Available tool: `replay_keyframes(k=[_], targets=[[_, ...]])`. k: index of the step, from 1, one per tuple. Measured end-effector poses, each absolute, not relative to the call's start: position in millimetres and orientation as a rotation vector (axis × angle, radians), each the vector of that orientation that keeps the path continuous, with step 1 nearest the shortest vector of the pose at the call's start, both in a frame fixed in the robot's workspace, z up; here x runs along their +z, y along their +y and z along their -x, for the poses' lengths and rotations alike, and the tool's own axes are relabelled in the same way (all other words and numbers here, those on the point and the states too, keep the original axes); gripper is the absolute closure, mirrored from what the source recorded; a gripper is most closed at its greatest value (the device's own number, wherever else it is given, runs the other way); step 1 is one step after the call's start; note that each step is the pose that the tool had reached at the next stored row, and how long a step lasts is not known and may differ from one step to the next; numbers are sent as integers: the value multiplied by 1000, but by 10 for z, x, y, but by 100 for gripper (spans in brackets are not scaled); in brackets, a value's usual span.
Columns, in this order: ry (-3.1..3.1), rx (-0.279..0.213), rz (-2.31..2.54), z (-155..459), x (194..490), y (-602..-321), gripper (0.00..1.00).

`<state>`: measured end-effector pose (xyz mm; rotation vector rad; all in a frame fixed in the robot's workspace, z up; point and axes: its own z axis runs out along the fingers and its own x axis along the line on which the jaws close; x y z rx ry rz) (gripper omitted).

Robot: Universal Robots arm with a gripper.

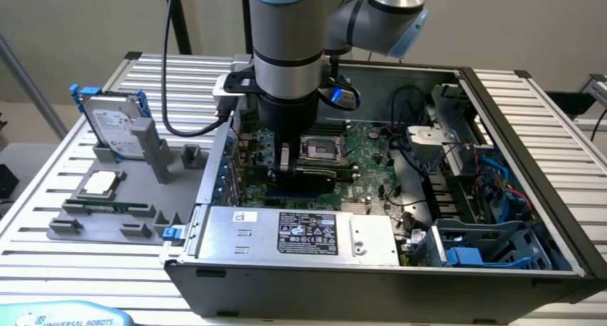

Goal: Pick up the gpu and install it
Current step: 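Insert the gpu into the slot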

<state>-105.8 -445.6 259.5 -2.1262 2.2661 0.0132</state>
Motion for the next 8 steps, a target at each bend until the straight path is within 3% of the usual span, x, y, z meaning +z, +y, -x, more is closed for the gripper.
replay_keyframes(k=[8], targets=[[2267, 10, 2127, 1058, 2587, -4455, 73]])
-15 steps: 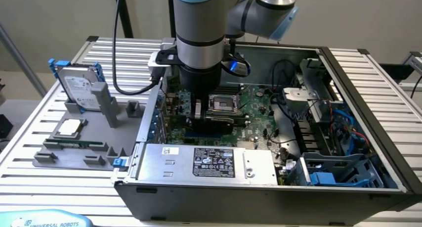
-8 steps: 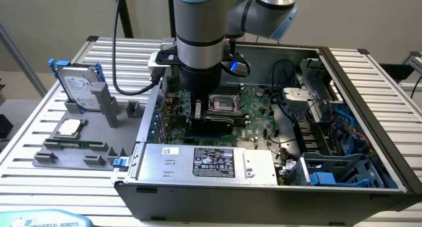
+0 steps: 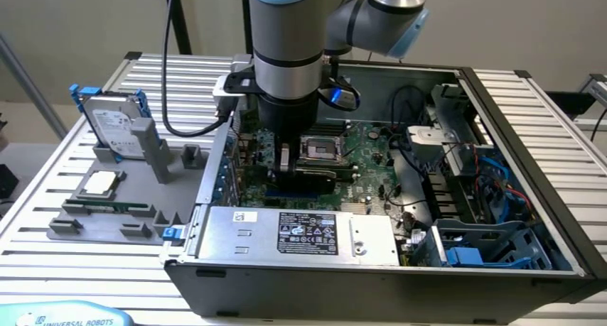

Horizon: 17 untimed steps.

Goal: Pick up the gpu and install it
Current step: 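Insert the gpu into the slot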

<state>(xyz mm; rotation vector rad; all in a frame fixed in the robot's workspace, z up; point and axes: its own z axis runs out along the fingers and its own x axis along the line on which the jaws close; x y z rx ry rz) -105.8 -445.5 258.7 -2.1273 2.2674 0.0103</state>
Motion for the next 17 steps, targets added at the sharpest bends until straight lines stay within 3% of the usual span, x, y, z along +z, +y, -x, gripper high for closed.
replay_keyframes(k=[17], targets=[[2273, -3, 2133, 1058, 2561, -4455, 73]])
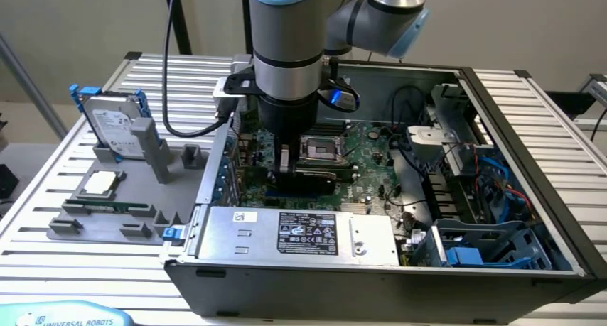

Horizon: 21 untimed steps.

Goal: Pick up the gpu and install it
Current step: 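Insert the gpu into the slot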

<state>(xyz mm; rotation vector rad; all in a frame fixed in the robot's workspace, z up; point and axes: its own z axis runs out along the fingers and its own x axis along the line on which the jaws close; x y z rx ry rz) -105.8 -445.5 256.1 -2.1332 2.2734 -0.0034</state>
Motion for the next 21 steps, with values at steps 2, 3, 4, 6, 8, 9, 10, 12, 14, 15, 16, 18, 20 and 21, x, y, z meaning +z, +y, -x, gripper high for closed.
replay_keyframes(k=[2, 3, 4, 6, 8, 9, 10, 12, 14, 15, 16, 18, 20, 21], targets=[[2273, -3, 2133, 1058, 2560, -4455, 73], [2273, -3, 2133, 1058, 2560, -4455, 73], [2273, -3, 2133, 1058, 2559, -4455, 73], [2273, -3, 2133, 1058, 2558, -4454, 73], [2273, -3, 2133, 1058, 2557, -4453, 73], [2273, -2, 2133, 1058, 2557, -4452, 73], [2273, -1, 2132, 1058, 2557, -4451, 73], [2272, 0, 2132, 1058, 2555, -4450, 73], [2272, 1, 2131, 1058, 2554, -4449, 73], [2272, 1, 2131, 1058, 2554, -4449, 73], [2272, 1, 2131, 1059, 2554, -4449, 73], [2271, 2, 2131, 1059, 2553, -4449, 73], [2271, 3, 2131, 1058, 2553, -4449, 73], [2270, 3, 2131, 1058, 2555, -4449, 73]])
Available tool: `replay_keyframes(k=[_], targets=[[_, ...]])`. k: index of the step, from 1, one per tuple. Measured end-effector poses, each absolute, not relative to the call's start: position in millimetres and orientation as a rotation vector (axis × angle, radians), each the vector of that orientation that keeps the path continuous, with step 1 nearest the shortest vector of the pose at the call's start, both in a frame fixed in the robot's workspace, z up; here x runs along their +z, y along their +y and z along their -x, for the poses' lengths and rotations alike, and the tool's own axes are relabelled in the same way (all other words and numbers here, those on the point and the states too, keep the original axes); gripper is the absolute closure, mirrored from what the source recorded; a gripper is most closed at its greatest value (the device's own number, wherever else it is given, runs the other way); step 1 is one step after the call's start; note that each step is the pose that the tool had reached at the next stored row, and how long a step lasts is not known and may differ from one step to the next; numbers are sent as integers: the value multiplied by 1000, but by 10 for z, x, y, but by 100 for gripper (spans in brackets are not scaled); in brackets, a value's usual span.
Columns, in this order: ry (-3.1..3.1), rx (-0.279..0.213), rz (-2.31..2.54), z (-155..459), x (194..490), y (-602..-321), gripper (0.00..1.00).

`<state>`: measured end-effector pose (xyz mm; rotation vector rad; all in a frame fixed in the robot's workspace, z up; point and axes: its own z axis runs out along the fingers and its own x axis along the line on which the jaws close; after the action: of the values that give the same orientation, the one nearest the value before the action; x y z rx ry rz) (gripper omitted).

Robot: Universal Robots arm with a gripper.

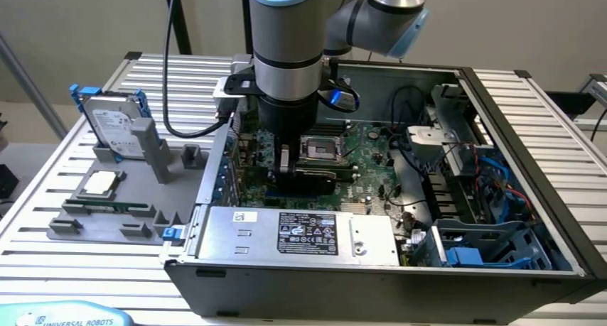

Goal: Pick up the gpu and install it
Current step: 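Insert the gpu into the slot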

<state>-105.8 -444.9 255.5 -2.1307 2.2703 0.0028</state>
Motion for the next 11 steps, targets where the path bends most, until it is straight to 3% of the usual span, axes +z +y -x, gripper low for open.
replay_keyframes(k=[11], targets=[[2263, 3, 2138, 1059, 2586, -4449, 73]])
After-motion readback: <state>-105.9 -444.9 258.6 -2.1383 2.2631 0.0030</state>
